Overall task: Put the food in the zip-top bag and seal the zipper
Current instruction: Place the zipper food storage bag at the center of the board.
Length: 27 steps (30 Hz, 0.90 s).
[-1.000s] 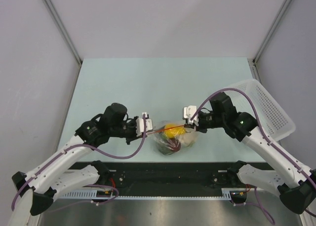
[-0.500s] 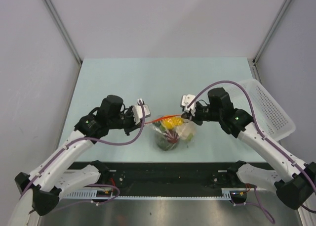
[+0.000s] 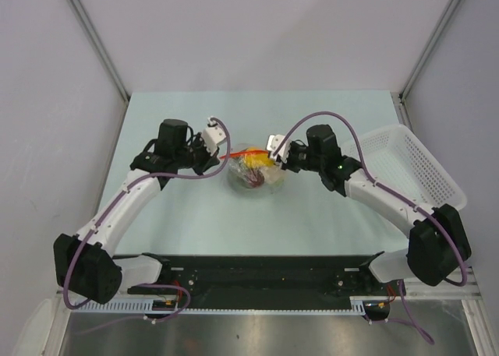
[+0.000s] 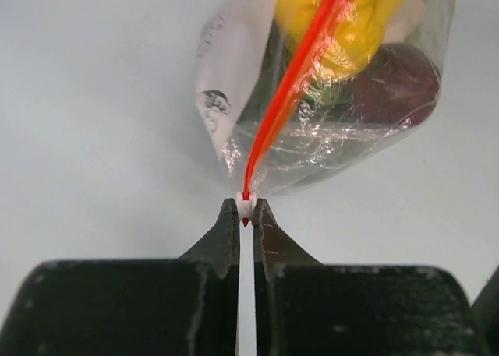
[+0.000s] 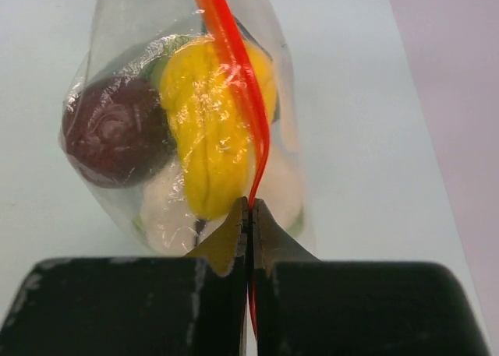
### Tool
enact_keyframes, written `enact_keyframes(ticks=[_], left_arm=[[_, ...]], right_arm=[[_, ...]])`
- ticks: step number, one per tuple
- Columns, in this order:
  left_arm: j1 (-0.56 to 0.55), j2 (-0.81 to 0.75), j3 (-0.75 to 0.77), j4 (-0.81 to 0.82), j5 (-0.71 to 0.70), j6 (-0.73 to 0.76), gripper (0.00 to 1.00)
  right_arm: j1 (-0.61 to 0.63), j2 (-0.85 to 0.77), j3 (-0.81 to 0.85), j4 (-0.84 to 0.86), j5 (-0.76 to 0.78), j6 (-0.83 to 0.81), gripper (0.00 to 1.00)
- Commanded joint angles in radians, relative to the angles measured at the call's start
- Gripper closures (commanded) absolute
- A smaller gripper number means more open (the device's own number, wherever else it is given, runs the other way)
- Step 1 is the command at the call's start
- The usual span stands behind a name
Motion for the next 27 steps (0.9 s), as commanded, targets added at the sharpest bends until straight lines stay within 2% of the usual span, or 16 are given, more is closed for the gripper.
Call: enact_keyframes(ticks=[1, 5, 9, 13, 15, 17, 18, 19, 20, 21, 22, 23, 24, 26, 27], left_arm=[[0.006, -0.070, -0.124, -0.014, 0.119, 0.070, 1.00], [0.006, -0.162, -0.285, -0.035, 0.134, 0.070, 1.00], [0.006, -0.248, -0.368, -0.079, 0.144, 0.073, 0.99], [0.006, -0.309, -0.427, -0.103, 0.144, 0.113, 0.97], [0.006, -0.318, -0.473, -0.077, 0.128, 0.130, 0.91], [0.006, -0.314, -0.497, -0.057, 0.118, 0.150, 0.80], [0.006, -0.303, -0.497, -0.060, 0.116, 0.153, 0.67], [0.006, -0.302, -0.494, -0.067, 0.118, 0.155, 0.62], [0.006, -0.305, -0.481, -0.095, 0.134, 0.155, 0.58], [0.006, -0.321, -0.471, -0.115, 0.147, 0.162, 0.49], [0.006, -0.338, -0.461, -0.133, 0.156, 0.168, 0.43], [0.006, -0.358, -0.442, -0.173, 0.171, 0.181, 0.30], [0.006, -0.377, -0.430, -0.191, 0.189, 0.193, 0.16], [0.006, -0.438, -0.389, -0.251, 0.203, 0.207, 0.01], [0.006, -0.456, -0.369, -0.273, 0.210, 0.201, 0.00]], right_arm=[[0.094, 0.001, -0.034, -0.082, -0.060, -0.077, 1.00], [0.189, -0.023, -0.120, -0.134, -0.061, -0.045, 1.00], [0.266, -0.074, -0.212, -0.146, -0.046, 0.009, 1.00], [0.326, -0.073, -0.248, -0.126, 0.038, 0.059, 1.00], [0.330, -0.045, -0.263, -0.091, 0.077, 0.084, 0.98], [0.329, -0.036, -0.271, -0.077, 0.094, 0.078, 0.84], [0.329, -0.039, -0.269, -0.079, 0.098, 0.078, 0.63], [0.329, -0.046, -0.269, -0.092, 0.098, 0.079, 0.51], [0.329, -0.060, -0.269, -0.103, 0.100, 0.082, 0.45], [0.329, -0.092, -0.269, -0.115, 0.095, 0.096, 0.37], [0.329, -0.117, -0.269, -0.137, 0.091, 0.105, 0.34], [0.332, -0.140, -0.269, -0.148, 0.086, 0.118, 0.31], [0.335, -0.164, -0.269, -0.157, 0.082, 0.130, 0.24], [0.346, -0.259, -0.269, -0.183, 0.091, 0.171, 0.16], [0.359, -0.298, -0.262, -0.195, 0.098, 0.182, 0.10]])
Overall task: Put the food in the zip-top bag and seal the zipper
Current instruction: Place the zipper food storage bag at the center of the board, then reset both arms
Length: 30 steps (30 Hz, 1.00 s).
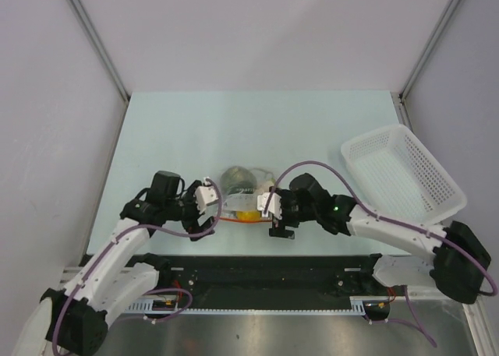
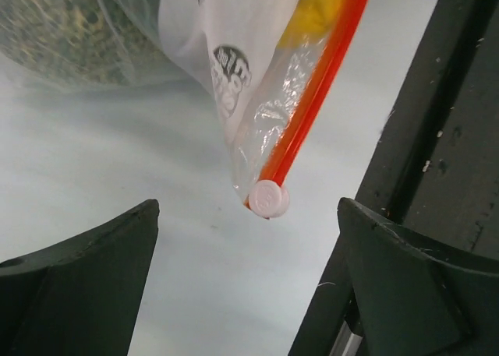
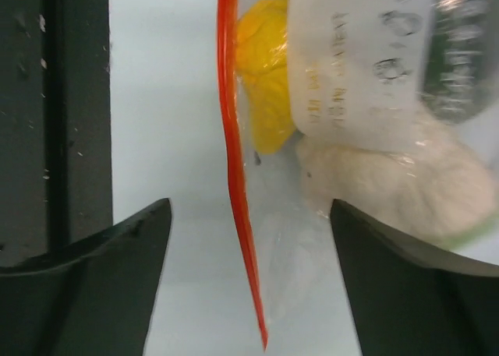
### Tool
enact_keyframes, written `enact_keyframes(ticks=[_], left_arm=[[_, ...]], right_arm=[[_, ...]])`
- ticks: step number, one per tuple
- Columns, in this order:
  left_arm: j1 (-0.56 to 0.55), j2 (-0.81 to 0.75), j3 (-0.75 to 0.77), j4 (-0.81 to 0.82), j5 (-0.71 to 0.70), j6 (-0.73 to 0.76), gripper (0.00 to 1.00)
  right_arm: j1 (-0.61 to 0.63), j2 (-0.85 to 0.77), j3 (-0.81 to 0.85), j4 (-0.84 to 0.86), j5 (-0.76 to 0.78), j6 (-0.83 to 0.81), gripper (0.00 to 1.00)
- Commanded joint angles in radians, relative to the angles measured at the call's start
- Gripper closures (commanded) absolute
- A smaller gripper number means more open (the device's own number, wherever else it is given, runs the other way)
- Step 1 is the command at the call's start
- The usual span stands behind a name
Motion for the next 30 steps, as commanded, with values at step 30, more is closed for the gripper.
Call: enact_keyframes(ticks=[30], left_arm=[[0.243, 0.380, 0.611, 0.003, -0.187, -0.664, 0.00]], right_arm=[[-0.880, -0.091, 0.325, -0.144, -0.112, 0.604, 0.00]])
